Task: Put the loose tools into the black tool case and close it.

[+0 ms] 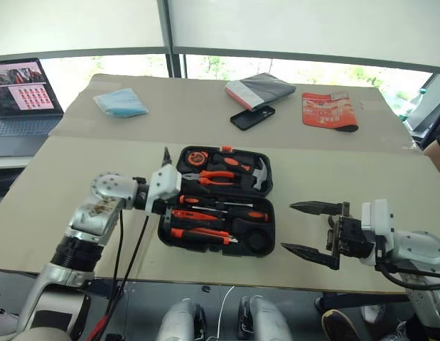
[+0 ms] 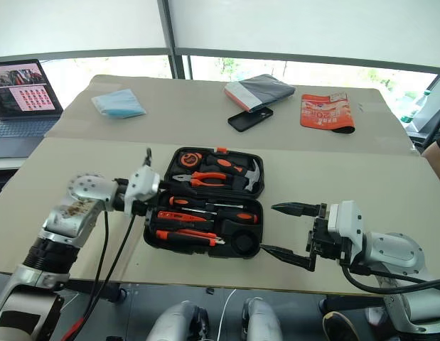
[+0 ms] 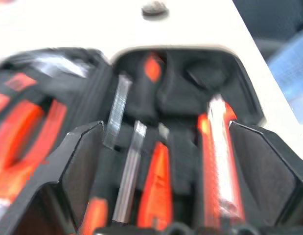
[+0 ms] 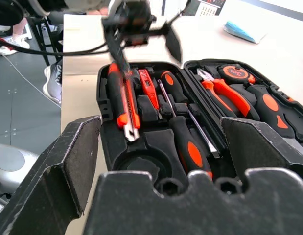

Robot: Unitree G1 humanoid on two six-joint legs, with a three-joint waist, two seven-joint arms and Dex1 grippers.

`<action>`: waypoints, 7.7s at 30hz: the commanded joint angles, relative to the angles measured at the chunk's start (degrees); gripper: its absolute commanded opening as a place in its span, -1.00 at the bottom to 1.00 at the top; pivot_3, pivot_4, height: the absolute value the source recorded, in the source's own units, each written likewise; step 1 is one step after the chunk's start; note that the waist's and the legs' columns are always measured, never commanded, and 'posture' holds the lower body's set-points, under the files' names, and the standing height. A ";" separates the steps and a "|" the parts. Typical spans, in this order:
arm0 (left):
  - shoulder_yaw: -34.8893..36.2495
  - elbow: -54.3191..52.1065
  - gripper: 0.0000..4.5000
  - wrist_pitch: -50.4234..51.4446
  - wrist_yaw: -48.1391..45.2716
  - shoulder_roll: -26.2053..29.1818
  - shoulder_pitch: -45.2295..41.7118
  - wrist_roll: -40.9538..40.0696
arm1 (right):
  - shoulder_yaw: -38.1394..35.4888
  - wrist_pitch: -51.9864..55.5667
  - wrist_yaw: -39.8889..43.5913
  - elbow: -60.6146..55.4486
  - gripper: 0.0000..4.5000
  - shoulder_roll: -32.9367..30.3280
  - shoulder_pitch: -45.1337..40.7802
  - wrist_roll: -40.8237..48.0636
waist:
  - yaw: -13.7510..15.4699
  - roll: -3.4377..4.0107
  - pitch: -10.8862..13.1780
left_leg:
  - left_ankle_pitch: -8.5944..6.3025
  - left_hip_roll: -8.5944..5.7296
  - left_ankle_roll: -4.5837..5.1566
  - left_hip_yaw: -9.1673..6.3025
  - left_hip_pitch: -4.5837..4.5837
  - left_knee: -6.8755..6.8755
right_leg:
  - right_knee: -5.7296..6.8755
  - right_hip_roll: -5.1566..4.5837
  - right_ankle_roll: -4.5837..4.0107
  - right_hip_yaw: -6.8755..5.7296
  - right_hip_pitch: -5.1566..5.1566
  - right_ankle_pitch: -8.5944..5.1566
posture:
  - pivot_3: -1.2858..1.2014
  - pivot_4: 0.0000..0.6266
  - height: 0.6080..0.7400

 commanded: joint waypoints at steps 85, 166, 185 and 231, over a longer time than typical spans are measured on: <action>10.19 -13.57 1.00 0.49 0.20 -0.28 17.48 -14.26 | 8.61 20.55 -5.11 19.88 0.22 -20.19 -10.42 -18.19 | -0.06 0.70 -0.44 | -0.30 -0.09 0.15 -0.13 -0.10 0.10 | -0.13 -0.05 0.22 0.02 0.01 -0.09 | 0.03 -0.52 1.00; 4.82 1.13 -0.99 9.13 22.08 -2.60 12.14 1.95 | 19.93 -11.49 0.70 35.68 -1.00 8.46 -28.61 -25.40 | -1.45 0.54 -0.33 | -0.24 0.02 -0.65 0.40 0.10 -0.07 | 0.08 -0.16 0.16 0.06 -0.08 0.00 | 0.03 -0.52 1.00; 14.25 -8.43 0.48 29.42 23.32 6.21 14.58 -6.07 | 6.80 12.51 0.19 25.09 0.15 -2.24 -25.85 -12.36 | -1.24 0.48 -0.27 | -0.26 0.01 -0.65 0.20 0.11 -0.17 | 0.05 -0.35 0.11 0.07 -0.08 -0.01 | 0.03 -0.52 1.00; 17.17 13.98 -0.97 46.58 32.59 -6.64 -10.11 -9.26 | 1.88 59.44 -28.18 30.50 -1.00 15.65 -51.08 -7.59 | -1.79 0.44 -0.28 | -0.04 -0.17 -0.84 0.24 0.03 -0.09 | 0.26 -0.20 0.13 0.10 -0.12 0.23 | 0.03 -0.52 1.00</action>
